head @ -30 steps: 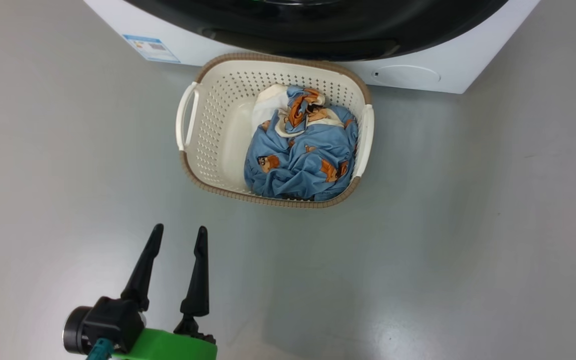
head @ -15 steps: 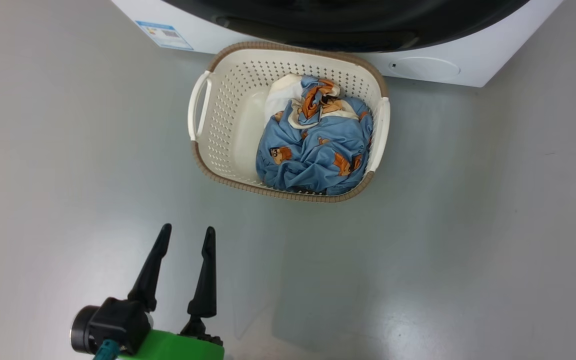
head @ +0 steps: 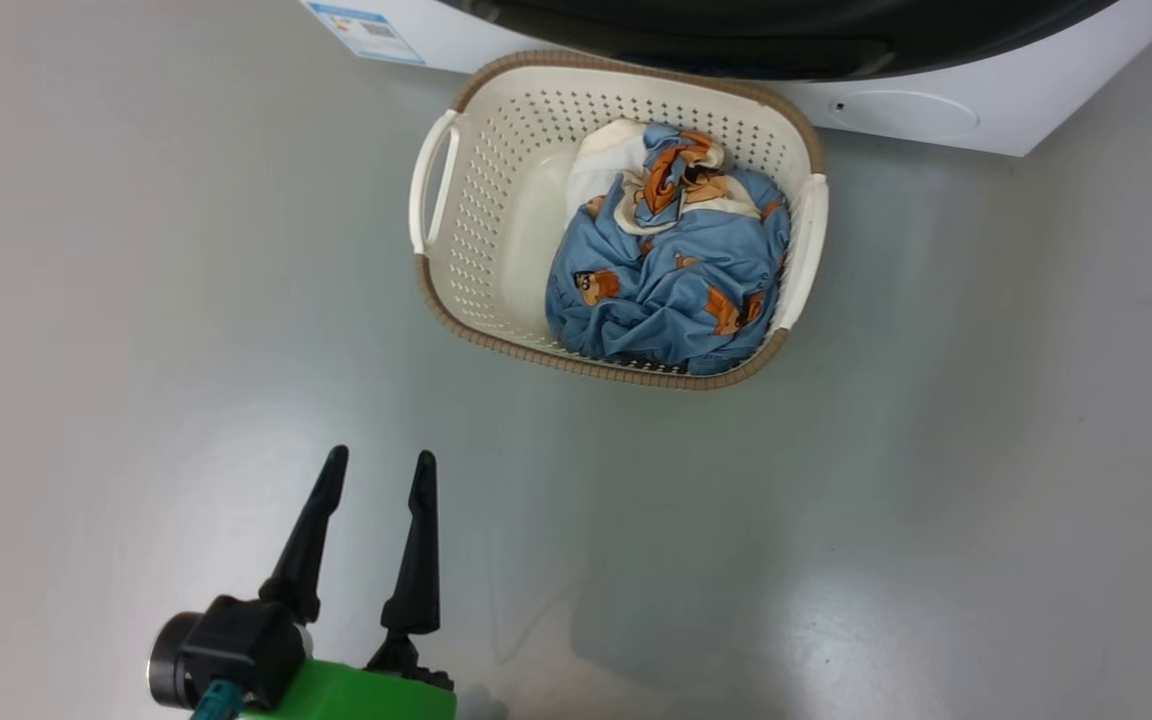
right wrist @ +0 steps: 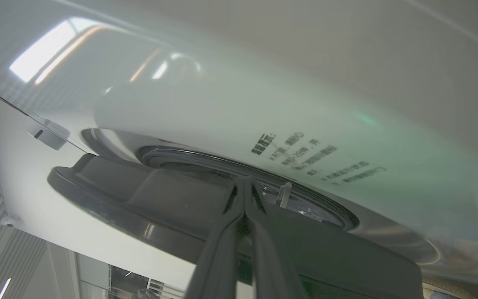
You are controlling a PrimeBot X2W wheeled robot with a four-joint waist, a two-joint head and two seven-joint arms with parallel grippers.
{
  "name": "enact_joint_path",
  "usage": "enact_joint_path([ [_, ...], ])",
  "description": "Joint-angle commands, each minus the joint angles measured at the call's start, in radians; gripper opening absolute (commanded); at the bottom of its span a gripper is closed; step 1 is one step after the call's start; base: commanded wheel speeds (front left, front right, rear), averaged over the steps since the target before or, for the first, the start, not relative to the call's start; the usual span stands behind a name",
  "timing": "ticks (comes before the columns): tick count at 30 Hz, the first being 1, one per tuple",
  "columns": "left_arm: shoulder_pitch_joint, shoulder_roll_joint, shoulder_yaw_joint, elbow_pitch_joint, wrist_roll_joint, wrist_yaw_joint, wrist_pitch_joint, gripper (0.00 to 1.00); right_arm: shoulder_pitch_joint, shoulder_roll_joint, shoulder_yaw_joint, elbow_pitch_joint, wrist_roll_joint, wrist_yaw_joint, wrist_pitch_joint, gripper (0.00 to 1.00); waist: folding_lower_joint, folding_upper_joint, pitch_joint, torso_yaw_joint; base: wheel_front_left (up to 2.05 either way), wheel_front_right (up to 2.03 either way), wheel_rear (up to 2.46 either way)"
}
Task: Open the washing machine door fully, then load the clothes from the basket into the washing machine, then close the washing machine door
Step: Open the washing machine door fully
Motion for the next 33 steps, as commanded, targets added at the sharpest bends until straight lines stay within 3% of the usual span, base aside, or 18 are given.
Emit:
enact_joint_path([
  [1, 0.008, 0.013, 0.027, -0.025, -0.009, 0.007, -0.006, 1.00, -0.013, -0.005, 0.012, -0.033, -0.010, 0.002, 0.009, 0.00, 0.0000, 0.0000, 0.003, 0.007, 0.00, 0.00, 0.00],
  [33, 0.015, 0.013, -0.028, -0.022, -0.034, 0.035, -0.006, 1.00, -0.057, -0.052, 0.089, -0.039, -0.005, 0.002, -0.002, 0.00, 0.0000, 0.0000, 0.032, 0.031, 0.00, 0.00, 0.00],
])
